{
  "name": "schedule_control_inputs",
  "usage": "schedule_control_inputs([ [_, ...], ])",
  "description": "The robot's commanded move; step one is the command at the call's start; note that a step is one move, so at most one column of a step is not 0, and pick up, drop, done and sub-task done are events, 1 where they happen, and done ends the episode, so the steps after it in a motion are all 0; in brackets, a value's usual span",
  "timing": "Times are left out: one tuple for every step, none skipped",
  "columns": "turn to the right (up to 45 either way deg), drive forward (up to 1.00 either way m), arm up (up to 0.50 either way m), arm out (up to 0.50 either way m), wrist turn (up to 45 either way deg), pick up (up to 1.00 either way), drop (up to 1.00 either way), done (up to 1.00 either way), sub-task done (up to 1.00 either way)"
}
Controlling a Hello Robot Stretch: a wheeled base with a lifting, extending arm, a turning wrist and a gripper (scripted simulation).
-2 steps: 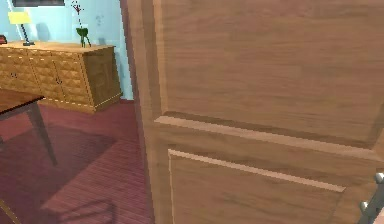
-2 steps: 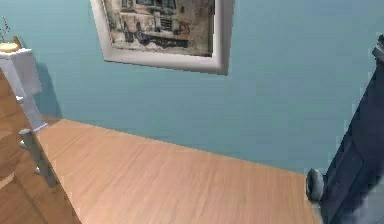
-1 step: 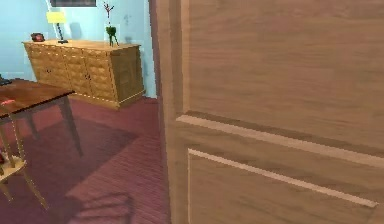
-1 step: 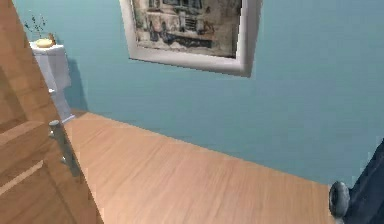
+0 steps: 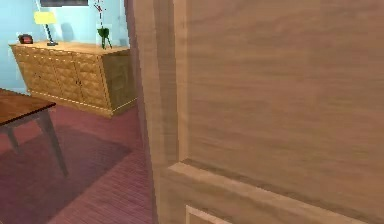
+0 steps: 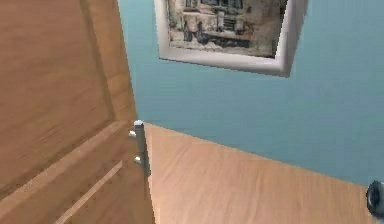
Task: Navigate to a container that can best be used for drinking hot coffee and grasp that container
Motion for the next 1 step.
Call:
schedule_control_inputs([
  [-45.0,0.00,0.00,0.00,0.0,0.00,0.00,0.00,0.00],
])
